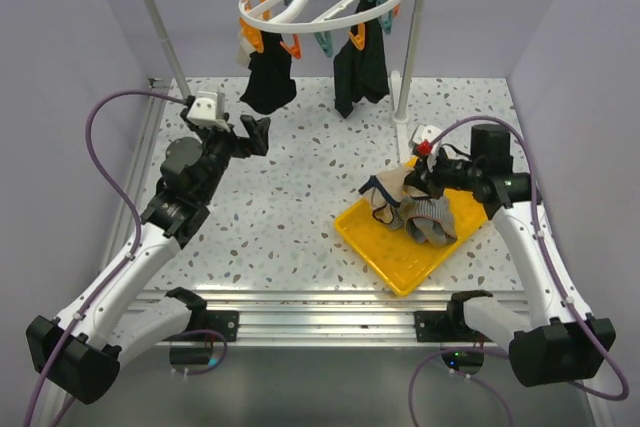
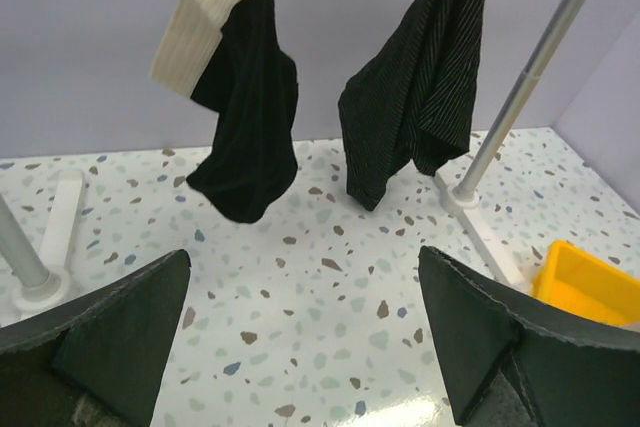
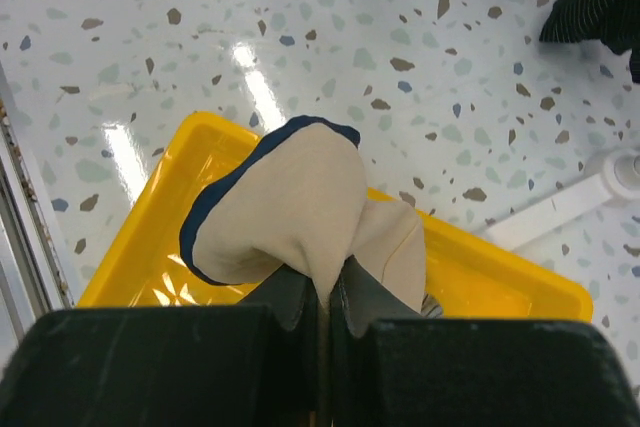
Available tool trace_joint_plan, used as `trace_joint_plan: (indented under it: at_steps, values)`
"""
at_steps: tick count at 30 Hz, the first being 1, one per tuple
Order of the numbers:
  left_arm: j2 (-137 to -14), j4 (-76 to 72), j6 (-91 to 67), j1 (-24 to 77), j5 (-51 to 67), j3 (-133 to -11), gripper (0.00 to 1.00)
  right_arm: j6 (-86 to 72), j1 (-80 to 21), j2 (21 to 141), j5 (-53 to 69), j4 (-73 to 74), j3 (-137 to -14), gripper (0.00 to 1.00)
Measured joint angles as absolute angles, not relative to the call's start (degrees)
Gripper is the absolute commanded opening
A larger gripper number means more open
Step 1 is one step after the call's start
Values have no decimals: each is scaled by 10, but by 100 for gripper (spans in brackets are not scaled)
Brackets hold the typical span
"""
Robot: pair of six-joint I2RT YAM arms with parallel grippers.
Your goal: Remove the underwear clipped to the hanger
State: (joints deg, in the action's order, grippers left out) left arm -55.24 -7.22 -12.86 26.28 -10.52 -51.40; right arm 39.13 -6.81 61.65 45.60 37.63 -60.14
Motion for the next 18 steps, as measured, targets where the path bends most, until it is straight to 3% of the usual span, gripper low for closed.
trace_joint_plan:
  at_steps: [14, 18]
  values:
    - [-555, -65, -157, 257, -154, -425, 100, 473, -6, 592, 388, 508, -544, 0]
    - [-570, -67, -183, 218, -143, -422, 100, 477, -6, 625, 369, 506, -519, 5]
